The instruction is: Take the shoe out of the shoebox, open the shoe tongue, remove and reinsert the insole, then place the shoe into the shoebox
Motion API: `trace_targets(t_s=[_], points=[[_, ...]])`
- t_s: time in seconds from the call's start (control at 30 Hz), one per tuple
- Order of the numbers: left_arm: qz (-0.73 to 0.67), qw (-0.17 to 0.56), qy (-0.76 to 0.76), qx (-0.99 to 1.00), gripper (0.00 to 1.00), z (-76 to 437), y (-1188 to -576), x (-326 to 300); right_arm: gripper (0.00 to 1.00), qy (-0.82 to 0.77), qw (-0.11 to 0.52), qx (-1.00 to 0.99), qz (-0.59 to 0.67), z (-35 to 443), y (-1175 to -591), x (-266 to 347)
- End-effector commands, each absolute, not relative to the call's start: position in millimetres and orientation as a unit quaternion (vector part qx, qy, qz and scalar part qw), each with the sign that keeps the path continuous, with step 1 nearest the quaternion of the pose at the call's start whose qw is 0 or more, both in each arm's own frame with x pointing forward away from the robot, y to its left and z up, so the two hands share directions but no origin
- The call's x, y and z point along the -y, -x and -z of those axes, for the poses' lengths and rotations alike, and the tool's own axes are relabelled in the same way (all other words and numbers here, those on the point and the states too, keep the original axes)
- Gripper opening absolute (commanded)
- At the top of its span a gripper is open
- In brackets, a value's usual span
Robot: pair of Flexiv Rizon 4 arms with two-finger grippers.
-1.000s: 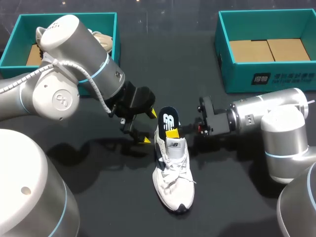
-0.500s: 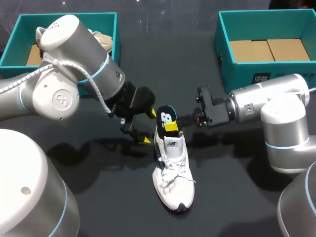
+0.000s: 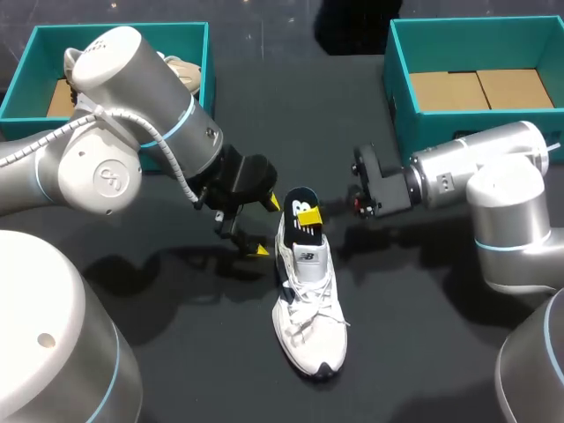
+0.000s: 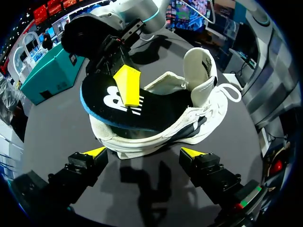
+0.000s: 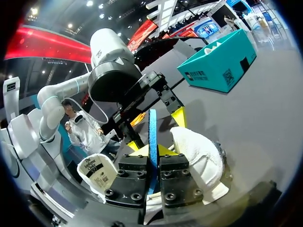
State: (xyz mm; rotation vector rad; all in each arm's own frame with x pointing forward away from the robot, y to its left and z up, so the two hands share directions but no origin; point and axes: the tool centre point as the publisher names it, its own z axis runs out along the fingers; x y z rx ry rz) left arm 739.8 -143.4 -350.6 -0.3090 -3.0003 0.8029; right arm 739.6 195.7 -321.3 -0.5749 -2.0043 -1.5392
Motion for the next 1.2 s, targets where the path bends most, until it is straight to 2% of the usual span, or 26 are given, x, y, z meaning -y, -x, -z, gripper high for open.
trace_targets(t_s=[0.03, 0.33, 0.37, 0.4, 0.47, 0.5, 0.57, 0.73, 0.87, 1.0, 1.2], points=[[-0.257, 0.009, 0.099, 0.961, 1.0, 351.1, -739.0, 143.0, 0.0, 0.224, 0.273, 0.739, 0.574, 330.5, -727.0, -196.6], [-0.257, 0.009, 0.099, 0.961, 1.0, 351.1, -739.0, 143.0, 0.0, 0.246, 0.283, 0.733, 0.568, 339.7, -705.8, -200.3], [-0.257, 0.009, 0.099, 0.961, 1.0, 351.1, -739.0, 143.0, 0.16, 0.245, 0.28, 0.734, 0.568, 337.4, -706.3, -200.8], [-0.257, 0.009, 0.099, 0.961, 1.0, 351.1, -739.0, 143.0, 0.28, 0.242, 0.277, 0.736, 0.568, 334.8, -707.1, -201.3], [-0.257, 0.009, 0.099, 0.961, 1.0, 351.1, -739.0, 143.0, 0.36, 0.236, 0.272, 0.74, 0.568, 329.9, -709.8, -202.6], [-0.257, 0.009, 0.099, 0.961, 1.0, 351.1, -739.0, 143.0, 0.44, 0.23, 0.269, 0.744, 0.566, 332.5, -711.8, -202.9], [-0.257, 0.009, 0.099, 0.961, 1.0, 351.1, -739.0, 143.0, 0.44, 0.223, 0.264, 0.75, 0.564, 333.6, -713.8, -202.8], [-0.257, 0.009, 0.099, 0.961, 1.0, 351.1, -739.0, 143.0, 0.41, 0.211, 0.256, 0.76, 0.559, 325.2, -727.1, -202.9], [-0.257, 0.009, 0.099, 0.961, 1.0, 351.1, -739.0, 143.0, 0.32, 0.209, 0.253, 0.763, 0.557, 322.1, -733.6, -203.1], [-0.257, 0.009, 0.099, 0.961, 1.0, 351.1, -739.0, 143.0, 0.0, 0.206, 0.253, 0.764, 0.556, 320.6, -738.1, -203.4], [-0.257, 0.009, 0.099, 0.961, 1.0, 351.1, -739.0, 143.0, 0.0, 0.215, 0.258, 0.761, 0.556, 325.4, -737.2, -202.9]])
